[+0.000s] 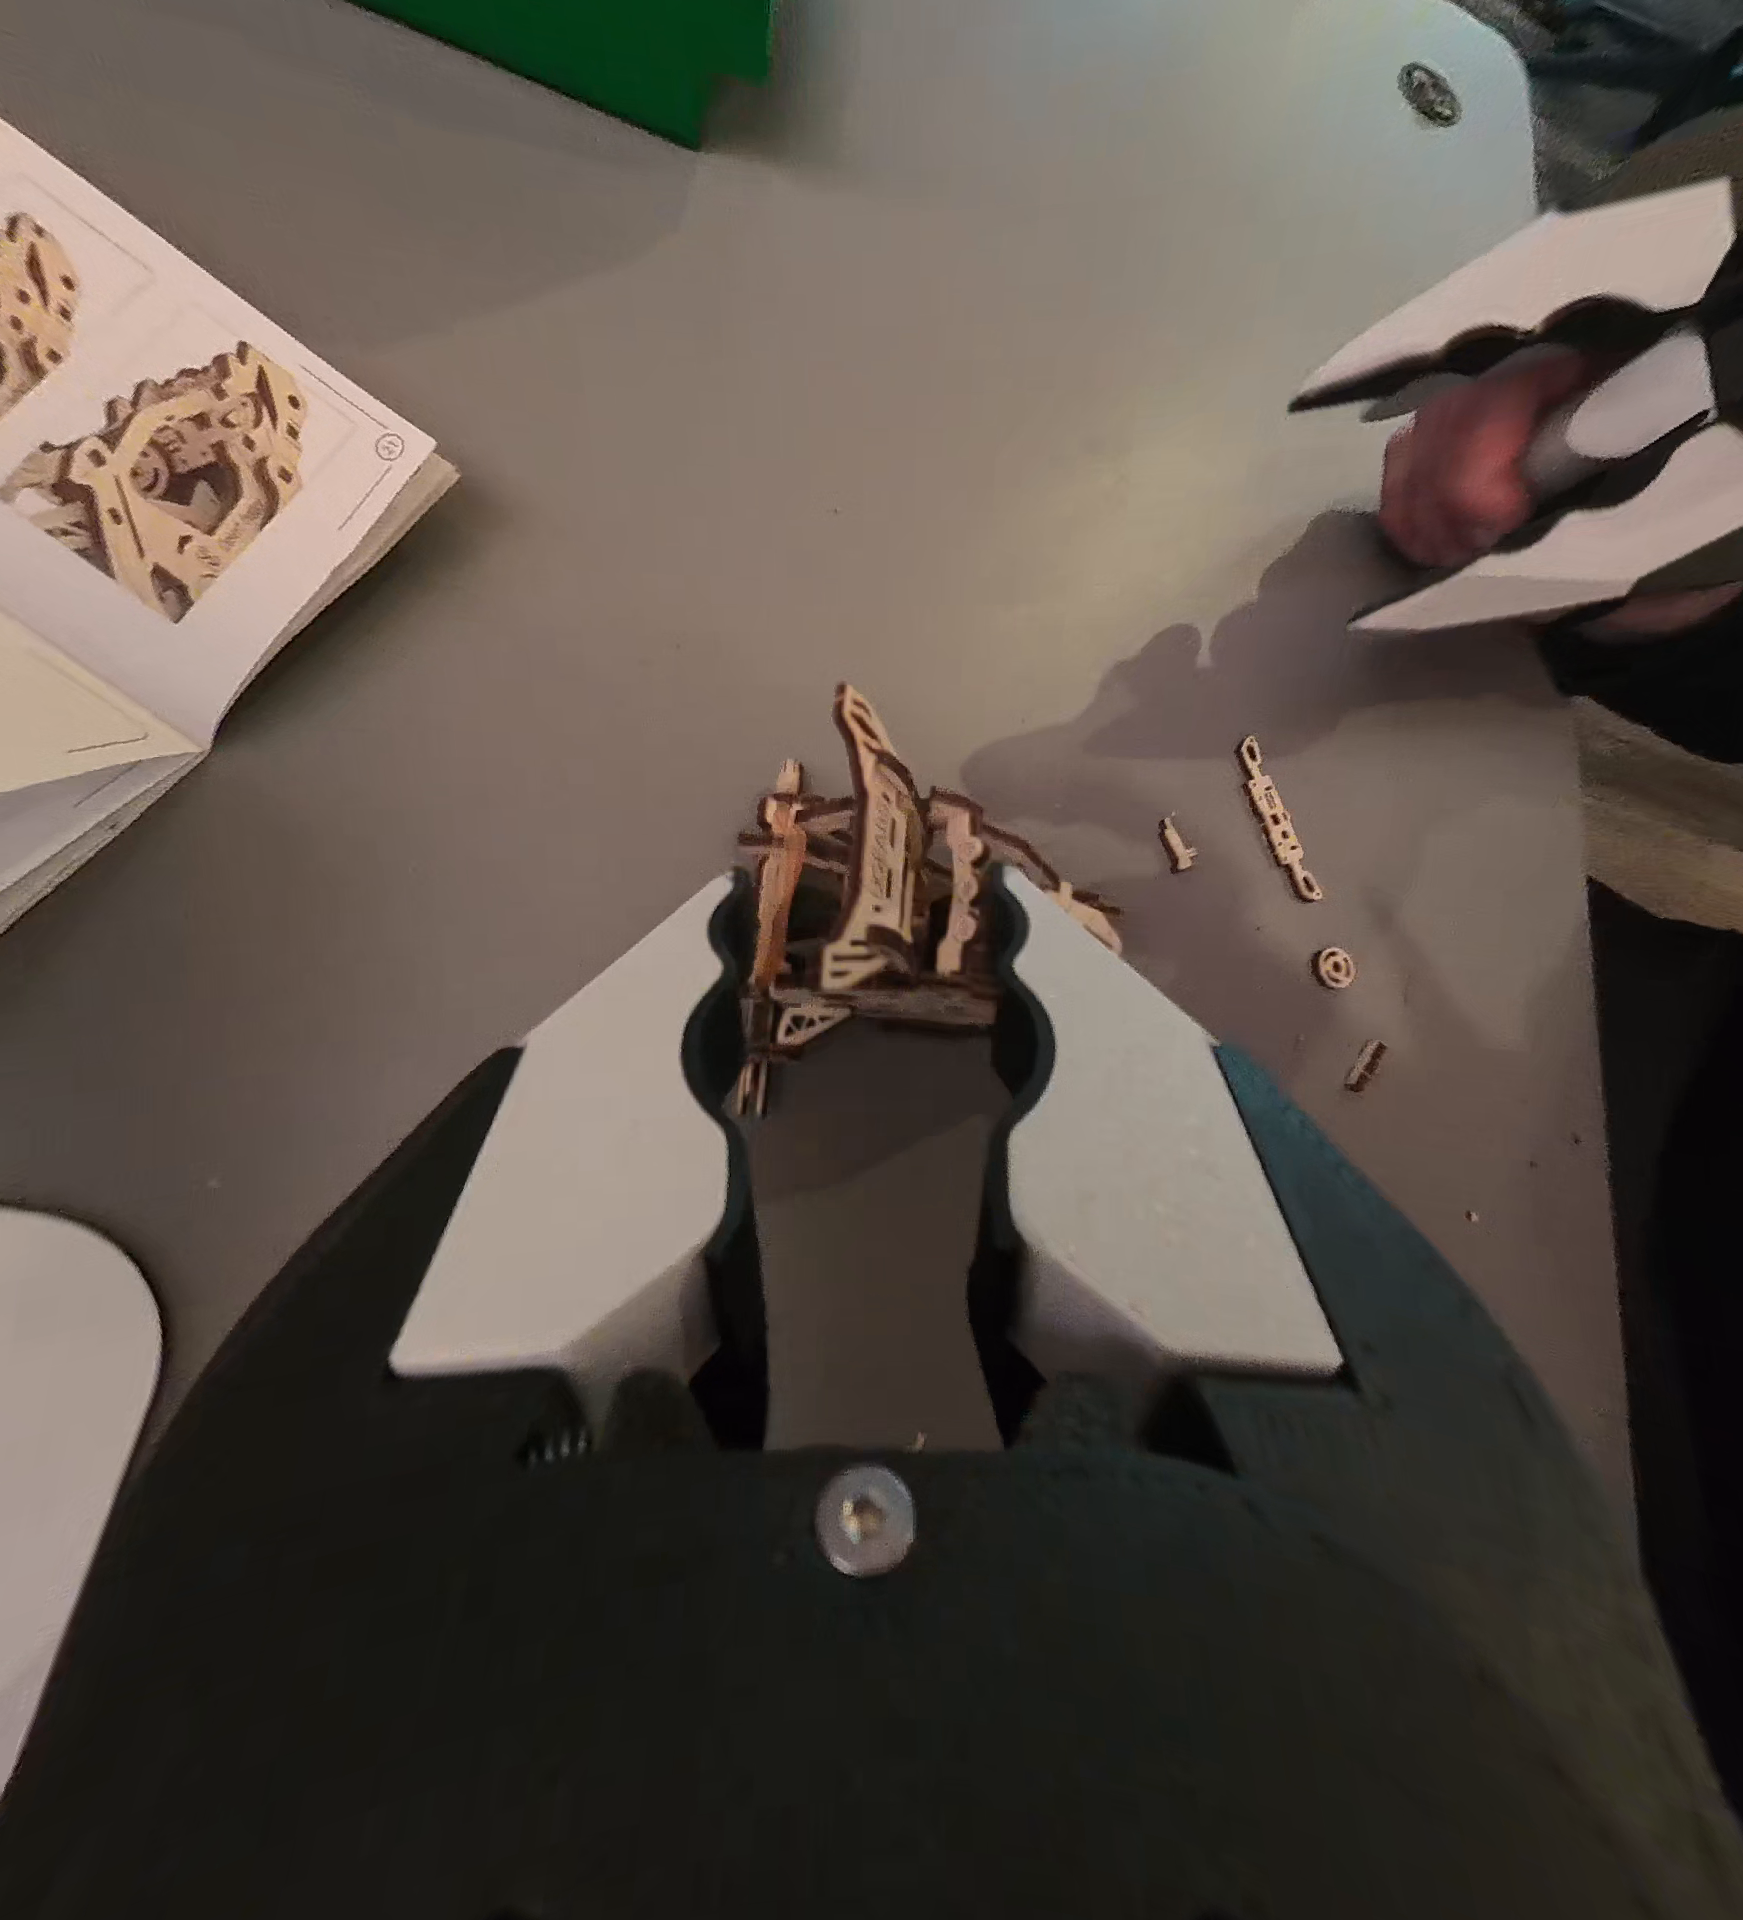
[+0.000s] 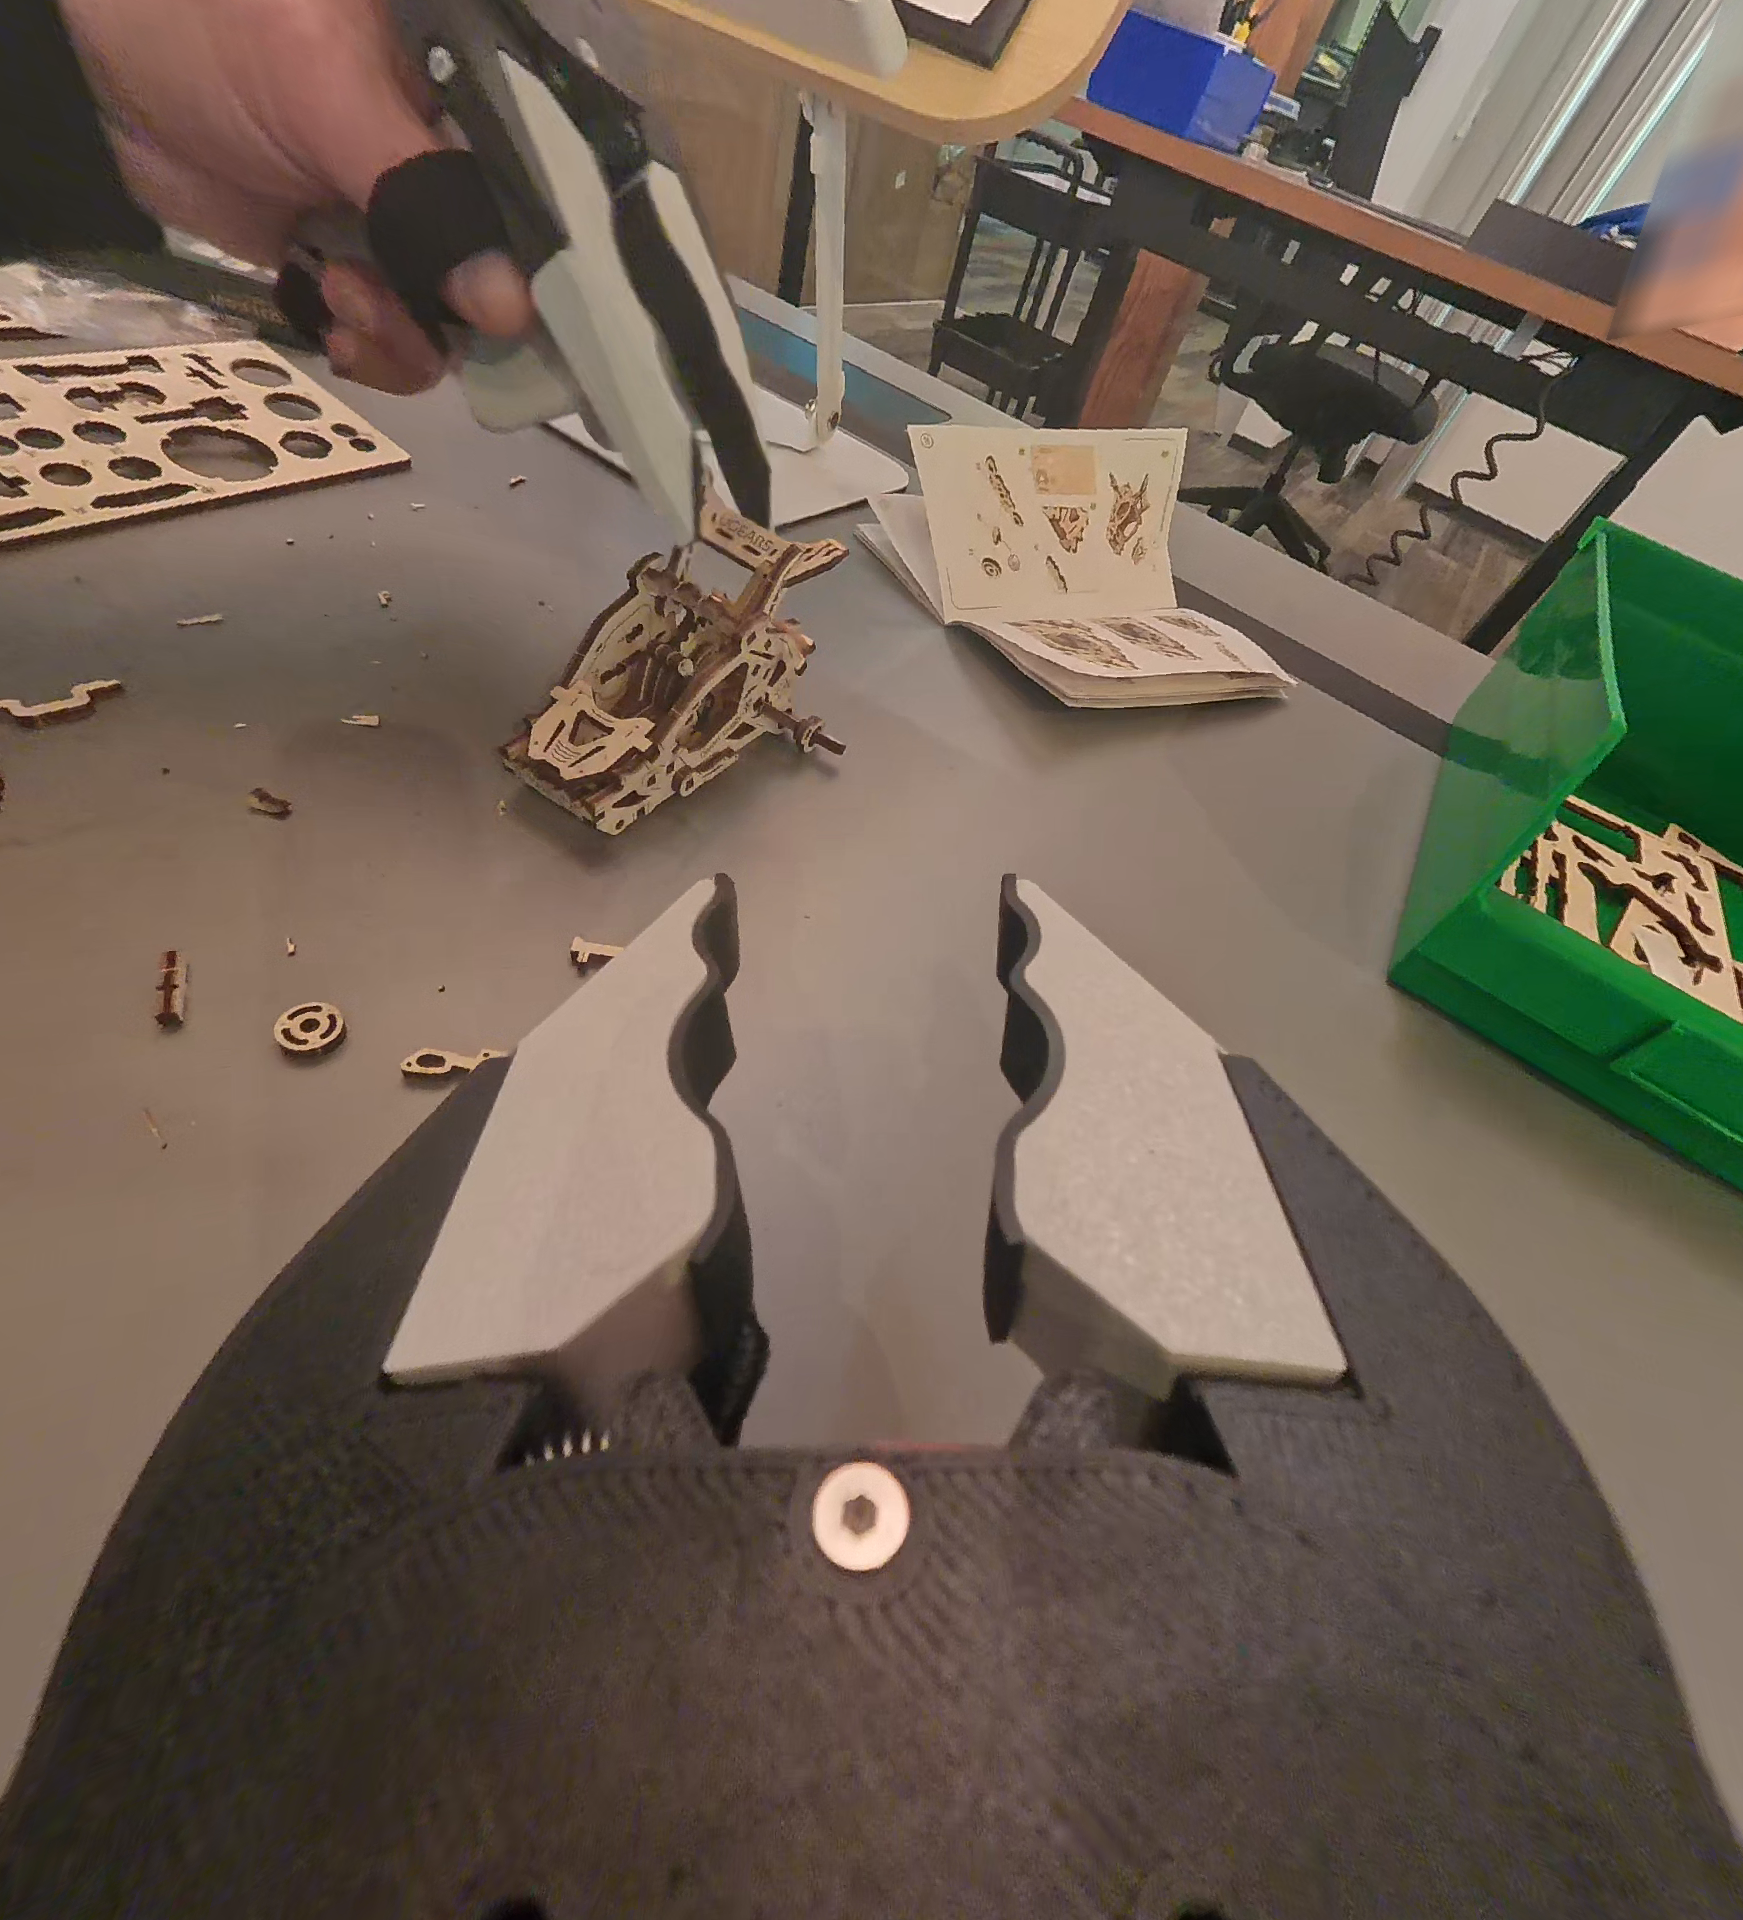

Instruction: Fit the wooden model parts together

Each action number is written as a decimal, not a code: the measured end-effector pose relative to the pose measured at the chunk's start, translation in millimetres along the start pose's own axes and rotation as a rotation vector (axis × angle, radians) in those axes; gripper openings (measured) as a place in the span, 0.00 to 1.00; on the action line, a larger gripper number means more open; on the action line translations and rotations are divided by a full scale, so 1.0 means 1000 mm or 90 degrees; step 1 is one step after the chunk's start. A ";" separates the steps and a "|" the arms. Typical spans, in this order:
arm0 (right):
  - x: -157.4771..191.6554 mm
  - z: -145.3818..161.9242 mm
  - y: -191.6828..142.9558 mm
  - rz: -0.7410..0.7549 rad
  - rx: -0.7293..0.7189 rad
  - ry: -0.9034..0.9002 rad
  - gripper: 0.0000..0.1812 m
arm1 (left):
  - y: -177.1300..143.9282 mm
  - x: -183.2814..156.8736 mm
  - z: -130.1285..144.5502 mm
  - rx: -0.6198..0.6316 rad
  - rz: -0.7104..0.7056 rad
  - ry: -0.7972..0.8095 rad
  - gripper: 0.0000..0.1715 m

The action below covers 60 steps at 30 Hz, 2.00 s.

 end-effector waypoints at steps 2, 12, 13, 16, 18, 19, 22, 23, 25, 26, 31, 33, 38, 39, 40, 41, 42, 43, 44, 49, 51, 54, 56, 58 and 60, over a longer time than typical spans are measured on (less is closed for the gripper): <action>0.000 0.000 0.000 0.000 0.000 0.001 0.27 | -0.002 -0.006 0.008 -0.003 -0.037 0.023 0.27; 0.001 0.000 0.001 -0.001 0.005 -0.005 0.24 | 0.017 -0.026 0.012 0.076 -0.187 0.138 0.23; 0.001 0.000 0.001 -0.002 0.006 -0.007 0.24 | 0.017 -0.026 0.011 0.075 -0.185 0.141 0.23; 0.002 0.000 0.001 -0.007 0.007 -0.013 0.22 | 0.015 -0.029 0.009 0.084 -0.170 0.186 0.22; 0.003 0.000 0.001 -0.012 0.005 -0.014 0.21 | 0.011 -0.030 0.008 0.097 -0.154 0.212 0.22; 0.003 0.000 0.001 -0.012 0.004 -0.014 0.21 | 0.010 -0.028 0.009 0.106 -0.155 0.231 0.22; 0.001 0.000 0.000 -0.011 -0.005 -0.006 0.22 | 0.007 -0.022 0.009 0.128 -0.132 0.231 0.22; 0.001 0.000 -0.001 -0.011 -0.007 -0.003 0.22 | 0.006 -0.019 0.010 0.125 -0.123 0.227 0.22; 0.001 0.000 -0.001 -0.011 -0.009 -0.002 0.22 | 0.006 -0.015 0.013 0.121 -0.116 0.209 0.26; 0.001 0.000 -0.001 -0.011 -0.009 -0.003 0.23 | 0.005 -0.013 0.015 0.118 -0.125 0.200 0.30; 0.003 0.002 -0.005 -0.047 0.001 0.002 0.19 | -0.026 -0.044 0.020 0.020 -0.234 0.214 0.29; 0.004 0.005 -0.006 -0.093 0.023 0.005 0.20 | -0.033 -0.052 0.027 0.000 -0.250 0.170 0.28; 0.012 0.013 0.000 -0.235 0.099 0.003 0.21 | -0.031 -0.058 0.049 -0.034 -0.263 0.110 0.30; 0.016 0.015 0.001 -0.254 0.117 -0.019 0.22 | -0.030 -0.058 0.053 -0.047 -0.263 0.098 0.30; 0.019 0.015 0.002 -0.266 0.129 -0.034 0.23 | -0.029 -0.058 0.057 -0.055 -0.257 0.085 0.30; 0.021 0.016 0.004 -0.270 0.140 -0.042 0.24 | -0.027 -0.058 0.060 -0.065 -0.249 0.066 0.30; 0.022 0.016 0.006 -0.282 0.153 -0.044 0.24 | -0.024 -0.058 0.062 -0.071 -0.233 0.043 0.30; 0.023 0.017 0.008 -0.295 0.163 -0.043 0.24 | -0.021 -0.057 0.064 -0.076 -0.220 0.024 0.30; 0.023 0.017 0.009 -0.303 0.165 -0.039 0.23 | -0.017 -0.057 0.066 -0.082 -0.215 0.009 0.30; 0.022 0.016 0.016 -0.335 0.166 -0.026 0.18 | 0.003 -0.051 0.066 -0.094 -0.222 -0.071 0.28; 0.022 0.016 0.016 -0.341 0.165 -0.024 0.17 | 0.003 -0.048 0.064 -0.111 -0.201 -0.104 0.21; 0.022 0.016 0.016 -0.339 0.164 -0.025 0.17 | 0.007 -0.043 0.064 -0.100 -0.183 -0.144 0.11; 0.022 0.016 0.016 -0.339 0.165 -0.021 0.17 | 0.009 -0.042 0.064 -0.103 -0.178 -0.149 0.08; 0.022 0.016 0.016 -0.340 0.165 -0.019 0.17 | 0.009 -0.041 0.064 -0.103 -0.172 -0.152 0.07; 0.022 0.016 0.016 -0.341 0.165 -0.020 0.16 | 0.009 -0.040 0.062 -0.095 -0.168 -0.141 0.06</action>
Point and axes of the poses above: each gripper's, where its closed fingertips meet, y out along the fingers, z out of its underside, x = y × z across the jaws, the point moved 10 cm from there along -y, back along the fingers, and after that the axes turned 15 degrees about -y, right-handed, at the moved point
